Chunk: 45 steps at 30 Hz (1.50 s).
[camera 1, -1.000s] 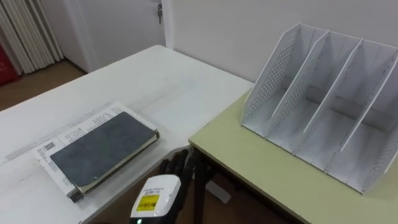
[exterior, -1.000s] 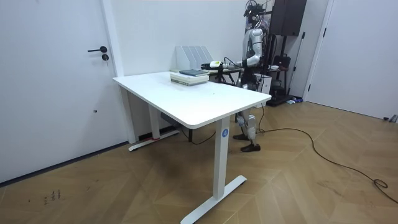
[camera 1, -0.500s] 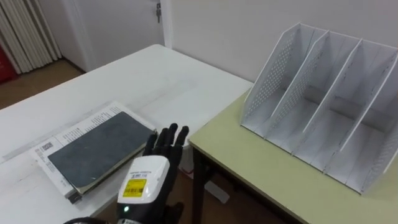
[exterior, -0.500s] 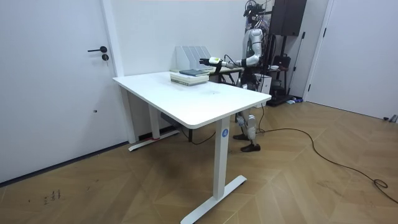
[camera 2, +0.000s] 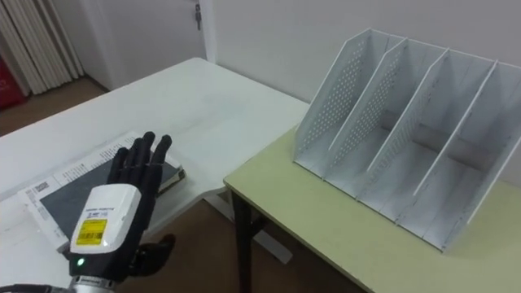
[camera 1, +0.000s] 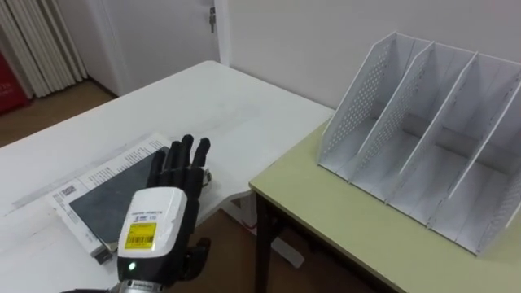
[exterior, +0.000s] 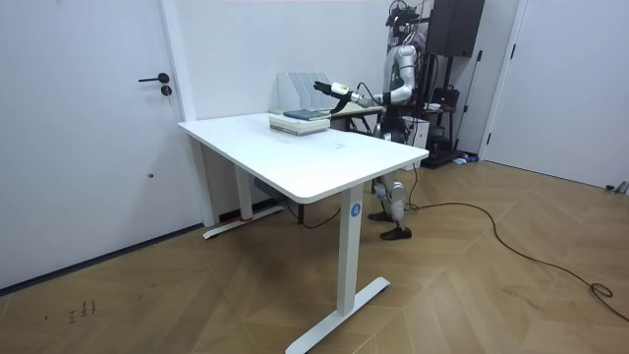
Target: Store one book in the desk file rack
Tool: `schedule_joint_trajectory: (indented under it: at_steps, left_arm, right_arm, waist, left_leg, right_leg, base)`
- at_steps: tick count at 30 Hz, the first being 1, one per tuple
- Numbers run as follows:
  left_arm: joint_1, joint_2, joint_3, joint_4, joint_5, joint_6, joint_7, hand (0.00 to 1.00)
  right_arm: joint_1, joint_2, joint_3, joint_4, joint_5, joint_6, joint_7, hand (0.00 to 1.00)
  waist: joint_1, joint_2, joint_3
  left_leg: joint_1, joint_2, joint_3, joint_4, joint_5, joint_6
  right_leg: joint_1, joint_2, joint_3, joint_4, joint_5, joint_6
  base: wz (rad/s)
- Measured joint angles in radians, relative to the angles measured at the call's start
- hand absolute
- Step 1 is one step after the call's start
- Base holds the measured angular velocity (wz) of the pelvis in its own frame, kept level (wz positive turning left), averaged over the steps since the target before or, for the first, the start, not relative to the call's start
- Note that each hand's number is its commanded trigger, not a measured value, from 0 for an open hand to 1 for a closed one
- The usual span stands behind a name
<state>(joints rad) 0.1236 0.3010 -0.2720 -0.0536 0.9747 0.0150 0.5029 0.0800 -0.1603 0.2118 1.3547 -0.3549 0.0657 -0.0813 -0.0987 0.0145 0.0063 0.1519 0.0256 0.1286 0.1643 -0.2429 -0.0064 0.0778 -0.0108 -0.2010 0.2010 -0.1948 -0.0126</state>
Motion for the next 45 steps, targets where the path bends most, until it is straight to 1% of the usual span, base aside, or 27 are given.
schedule_joint_trajectory:
  at_steps: [4,6,7,9,11,15,18,20,22,25,31,40,45]
  left_arm:
    - [0.000,0.000,0.038,0.000,0.001,-0.002,0.021,0.00]
    - [0.002,0.000,0.046,0.000,0.001,-0.002,0.035,0.00]
    - [0.003,0.000,0.049,0.000,0.001,-0.002,0.037,0.00]
    - [0.004,0.000,0.053,0.000,0.001,-0.002,0.037,0.00]
    - [0.005,-0.005,0.068,0.001,0.002,-0.003,0.037,0.00]
    - [0.006,-0.007,0.089,0.007,0.001,0.002,0.036,0.00]
    - [0.008,-0.007,0.091,0.033,0.001,0.010,0.036,0.00]
    - [0.009,-0.007,0.091,0.063,0.001,0.034,0.031,0.00]
    - [0.009,-0.009,0.092,0.067,-0.001,0.051,0.028,0.00]
    - [0.009,-0.010,0.093,0.068,-0.001,0.064,0.023,0.00]
    - [0.009,-0.014,0.093,0.068,0.000,0.091,-0.017,0.00]
    - [0.009,-0.015,0.093,0.081,-0.001,0.109,-0.057,0.00]
    - [0.009,-0.015,0.093,0.084,0.000,0.110,-0.082,0.00]
  right_arm:
    - [-0.001,0.000,-0.001,0.001,0.001,0.000,0.010,0.00]
    - [-0.001,-0.001,-0.002,0.005,0.005,0.000,0.010,0.00]
    - [0.000,-0.001,-0.004,0.005,0.010,0.001,0.010,0.00]
    - [0.004,-0.001,-0.017,0.004,0.015,0.001,0.011,0.00]
    - [0.008,-0.001,-0.034,0.000,0.013,0.001,0.024,0.00]
    - [0.011,-0.003,-0.040,-0.004,0.013,0.003,0.042,0.00]
    - [0.012,-0.005,-0.040,-0.020,0.013,0.021,0.051,0.00]
    - [0.019,-0.007,-0.040,-0.037,0.014,0.026,0.052,0.00]
    - [0.019,-0.007,-0.049,-0.037,0.014,0.028,0.053,0.00]
    - [0.019,-0.008,-0.062,-0.037,0.013,0.041,0.055,0.00]
    - [0.019,-0.011,-0.095,-0.040,0.013,0.045,0.060,0.00]
    - [0.018,-0.016,-0.098,-0.042,0.013,0.045,0.060,0.00]
    - [0.019,-0.017,-0.102,-0.043,0.013,0.045,0.060,0.00]
  waist:
    - [0.002,0.011,-0.0061]
    - [0.006,0.017,-0.0051]
    - [0.009,0.019,-0.0026]
    - [0.014,0.024,-0.0023]
    - [0.021,0.024,-0.0011]
    - [0.022,0.023,-0.0005]
    - [0.023,0.023,-0.0007]
    - [0.020,0.023,-0.0009]
    - [0.020,0.023,-0.0015]
    - [0.018,0.026,-0.0029]
    - [0.013,0.026,-0.0029]
    - [0.010,0.029,-0.0017]
    - [0.003,0.033,-0.0009]
  left_leg:
    - [0.002,0.000,0.000,0.000,0.000,0.000]
    - [0.004,0.000,0.000,0.000,0.000,0.000]
    - [0.009,0.000,0.000,-0.001,0.000,0.000]
    - [0.011,0.000,0.000,0.000,0.000,0.000]
    - [0.012,0.000,0.002,0.000,0.000,0.000]
    - [0.015,0.000,0.002,0.000,0.000,0.000]
    - [0.014,-0.001,0.005,0.000,0.000,0.000]
    - [0.014,-0.001,0.005,0.000,0.000,0.000]
    - [0.015,-0.001,0.006,0.000,0.000,0.000]
    - [0.014,-0.001,0.006,0.000,0.000,0.000]
    - [0.014,-0.001,0.006,0.000,0.000,0.000]
    - [0.013,-0.001,0.007,0.000,0.000,0.000]
    - [0.010,-0.001,0.007,0.000,0.000,0.000]
  right_leg:
    - [-0.001,0.000,0.004,0.001,0.000,0.000]
    - [0.002,0.000,0.005,0.001,0.000,0.000]
    - [0.006,0.000,0.005,0.000,0.000,0.000]
    - [0.008,0.000,0.005,0.000,0.000,0.000]
    - [0.007,0.001,0.006,0.001,0.000,0.000]
    - [0.007,0.000,0.006,0.002,0.000,0.000]
    - [0.008,0.000,0.007,0.003,0.000,0.000]
    - [0.008,0.000,0.007,0.003,0.000,0.000]
    - [0.008,0.000,0.008,0.003,0.000,0.000]
    - [0.008,0.000,0.010,0.004,0.000,0.000]
    - [0.008,0.001,0.011,0.004,0.000,0.000]
    - [0.007,0.001,0.012,0.004,0.000,0.000]
    - [0.005,0.000,0.012,0.004,0.001,0.000]
  base:
    - [-0.03]
    - [0.00]
    - [0.00]
    - [0.00]
    - [0.00]
    - [0.00]
    - [0.00]
    - [0.00]
    - [0.00]
    - [0.00]
    - [0.00]
    - [0.00]
    - [0.00]
